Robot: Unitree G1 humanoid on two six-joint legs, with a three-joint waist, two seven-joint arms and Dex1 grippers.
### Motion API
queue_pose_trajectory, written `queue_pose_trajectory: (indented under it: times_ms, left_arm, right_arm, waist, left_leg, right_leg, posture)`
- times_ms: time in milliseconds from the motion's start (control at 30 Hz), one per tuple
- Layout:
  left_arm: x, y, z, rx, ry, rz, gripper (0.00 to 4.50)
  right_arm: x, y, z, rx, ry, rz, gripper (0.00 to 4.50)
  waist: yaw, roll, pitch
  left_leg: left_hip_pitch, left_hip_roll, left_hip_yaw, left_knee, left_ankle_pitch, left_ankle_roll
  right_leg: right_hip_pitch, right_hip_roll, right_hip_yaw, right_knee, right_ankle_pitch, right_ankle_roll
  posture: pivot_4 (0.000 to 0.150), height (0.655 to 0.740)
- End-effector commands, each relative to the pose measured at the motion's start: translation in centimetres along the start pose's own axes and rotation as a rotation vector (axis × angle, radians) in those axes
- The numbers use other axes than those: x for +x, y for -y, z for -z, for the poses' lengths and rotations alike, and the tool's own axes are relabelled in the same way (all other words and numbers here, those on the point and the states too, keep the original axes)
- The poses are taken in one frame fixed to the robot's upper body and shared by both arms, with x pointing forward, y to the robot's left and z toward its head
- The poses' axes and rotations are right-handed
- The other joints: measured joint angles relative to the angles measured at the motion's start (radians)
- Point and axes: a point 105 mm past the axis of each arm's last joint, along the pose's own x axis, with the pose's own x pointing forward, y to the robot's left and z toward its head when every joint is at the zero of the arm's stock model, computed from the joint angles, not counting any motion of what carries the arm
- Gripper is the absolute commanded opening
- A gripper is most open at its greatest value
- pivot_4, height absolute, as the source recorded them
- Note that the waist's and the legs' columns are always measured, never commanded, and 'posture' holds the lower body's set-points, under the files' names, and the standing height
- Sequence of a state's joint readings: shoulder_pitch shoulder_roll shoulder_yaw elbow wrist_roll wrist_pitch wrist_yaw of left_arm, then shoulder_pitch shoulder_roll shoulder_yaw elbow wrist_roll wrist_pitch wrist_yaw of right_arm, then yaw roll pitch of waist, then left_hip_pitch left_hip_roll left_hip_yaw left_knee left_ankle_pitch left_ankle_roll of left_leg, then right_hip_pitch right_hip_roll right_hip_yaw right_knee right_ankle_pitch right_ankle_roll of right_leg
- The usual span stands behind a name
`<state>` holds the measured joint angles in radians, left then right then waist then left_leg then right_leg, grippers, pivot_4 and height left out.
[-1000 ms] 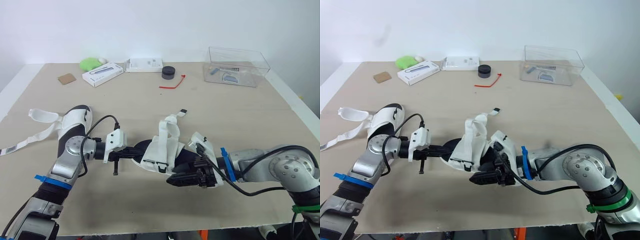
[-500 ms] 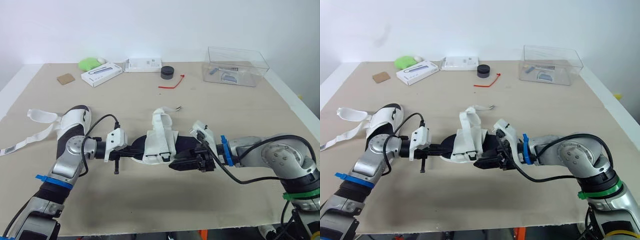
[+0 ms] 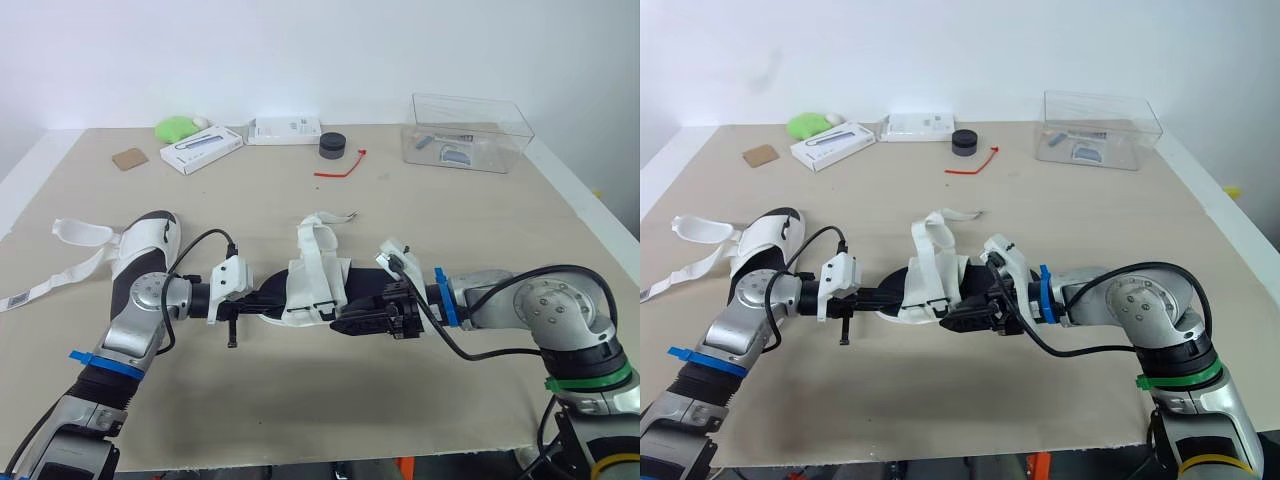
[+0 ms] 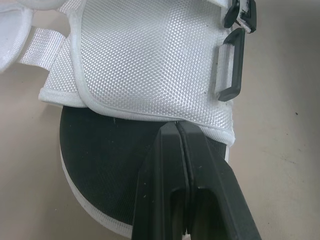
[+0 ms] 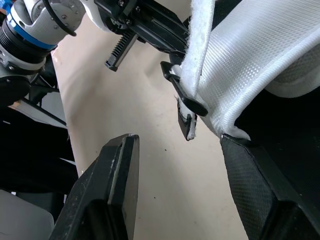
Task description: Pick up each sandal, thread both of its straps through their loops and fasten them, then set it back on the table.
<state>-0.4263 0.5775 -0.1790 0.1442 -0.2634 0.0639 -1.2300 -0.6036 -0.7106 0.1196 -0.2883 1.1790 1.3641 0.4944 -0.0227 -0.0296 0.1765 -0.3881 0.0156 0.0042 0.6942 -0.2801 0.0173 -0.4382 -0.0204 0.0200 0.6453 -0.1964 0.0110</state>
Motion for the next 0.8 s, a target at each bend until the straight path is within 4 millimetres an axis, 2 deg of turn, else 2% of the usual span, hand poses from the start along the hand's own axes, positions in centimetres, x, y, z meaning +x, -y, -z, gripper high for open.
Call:
queue_pose_trajectory:
  times_ms: [33, 533, 800]
  left_arm:
    - [0.2, 0.3, -0.1, 0.012, -0.004, 0.008, 0.0]
    - [0.3, 0.3, 0.2, 0.006, -0.011, 0.01, 0.0]
    - [0.4, 0.4, 0.2, 0.006, -0.011, 0.016, 0.0]
  right_arm:
    - [0.3, -1.2, -1.1, -0.06, 0.026, -0.035, 2.8]
    - [0.6, -2.7, 1.2, -0.193, -0.065, -0.019, 2.8]
    - [0.5, -1.9, -0.4, -0.128, 0.027, 0.003, 2.8]
  waist:
    - [-0.001, 0.0, 0.0]
    - [0.001, 0.0, 0.0]
    - [0.001, 0.0, 0.0]
  left_leg:
    - [0.0, 0.0, 0.0, 0.0, 0.0, 0.0]
    - [-0.001, -0.001, 0.0, -0.001, 0.0, 0.0]
    - [-0.001, -0.001, 0.0, -0.001, 0.0, 0.0]
  right_leg:
    - [0.0, 0.0, 0.0, 0.0, 0.0, 0.0]
    - [-0.001, -0.002, 0.0, 0.0, -0.001, -0.001]
    - [0.0, -0.002, 0.0, 0.0, -0.001, 0.0]
  posture:
    - [0.15, 0.74]
    - [0.15, 0.74]
    - [0.15, 0.74]
